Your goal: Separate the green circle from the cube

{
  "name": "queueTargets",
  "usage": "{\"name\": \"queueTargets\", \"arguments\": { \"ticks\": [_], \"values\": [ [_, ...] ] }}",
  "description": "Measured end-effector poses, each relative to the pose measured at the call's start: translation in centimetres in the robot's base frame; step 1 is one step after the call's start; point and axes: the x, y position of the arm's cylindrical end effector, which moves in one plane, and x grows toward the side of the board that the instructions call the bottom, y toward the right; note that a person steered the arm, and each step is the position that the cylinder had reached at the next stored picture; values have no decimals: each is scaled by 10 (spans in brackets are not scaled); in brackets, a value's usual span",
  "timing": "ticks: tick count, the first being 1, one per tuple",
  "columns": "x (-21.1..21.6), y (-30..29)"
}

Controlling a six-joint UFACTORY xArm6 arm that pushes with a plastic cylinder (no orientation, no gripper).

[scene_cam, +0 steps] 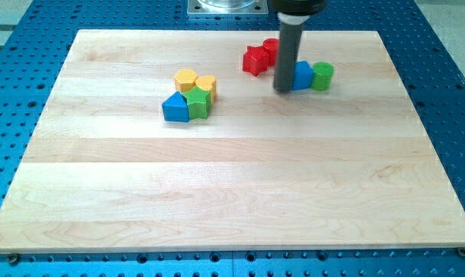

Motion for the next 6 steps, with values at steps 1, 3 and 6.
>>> {"name": "queueTargets", "arguments": {
  "ticks": [1,3,6],
  "values": [
    [-31,36],
    [-73,78],
    [-30,157]
  ]
}}
